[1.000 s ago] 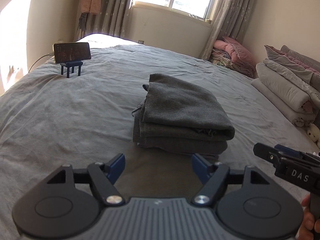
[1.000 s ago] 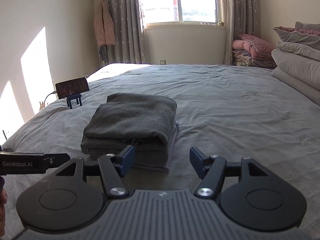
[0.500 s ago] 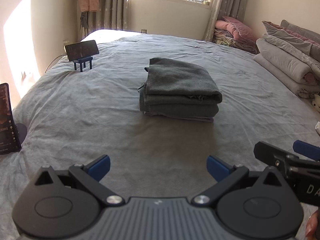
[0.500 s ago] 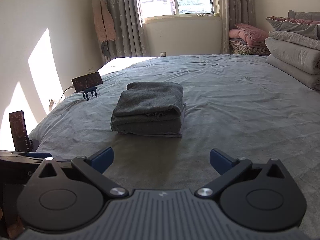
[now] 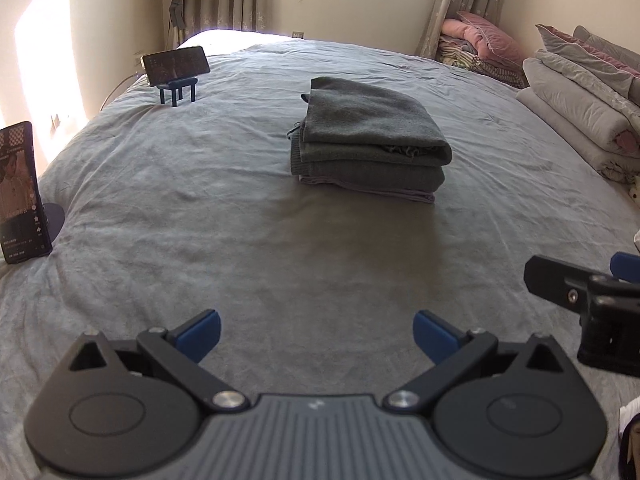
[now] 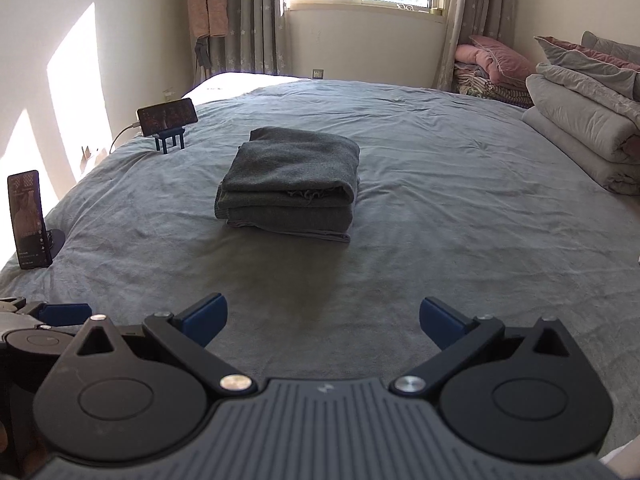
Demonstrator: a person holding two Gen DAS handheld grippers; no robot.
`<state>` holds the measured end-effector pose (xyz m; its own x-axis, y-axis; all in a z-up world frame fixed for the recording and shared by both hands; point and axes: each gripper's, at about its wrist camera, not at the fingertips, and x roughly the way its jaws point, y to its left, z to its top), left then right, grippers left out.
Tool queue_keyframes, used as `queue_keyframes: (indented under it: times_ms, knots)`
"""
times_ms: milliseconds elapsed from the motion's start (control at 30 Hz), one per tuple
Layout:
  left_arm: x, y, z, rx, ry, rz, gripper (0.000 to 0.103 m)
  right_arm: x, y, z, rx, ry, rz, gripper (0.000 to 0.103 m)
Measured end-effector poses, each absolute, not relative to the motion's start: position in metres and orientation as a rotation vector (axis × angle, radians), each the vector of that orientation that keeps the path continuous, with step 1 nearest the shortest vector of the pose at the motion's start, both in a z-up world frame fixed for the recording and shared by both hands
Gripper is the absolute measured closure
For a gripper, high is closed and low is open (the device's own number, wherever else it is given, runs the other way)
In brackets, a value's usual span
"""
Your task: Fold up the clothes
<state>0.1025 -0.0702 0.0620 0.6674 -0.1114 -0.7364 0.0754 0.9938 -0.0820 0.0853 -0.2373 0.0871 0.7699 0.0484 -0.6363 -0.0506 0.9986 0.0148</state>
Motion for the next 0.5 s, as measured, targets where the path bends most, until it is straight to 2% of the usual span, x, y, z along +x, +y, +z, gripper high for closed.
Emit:
queue_keyframes:
  times_ms: [500]
  knots:
    - [0.1002,-0.0695,0.0686,-0.044,0.839,-0.083,0.001,0.0789,-0.2425,0.0895,-0.015,0.707,0.035,0.000]
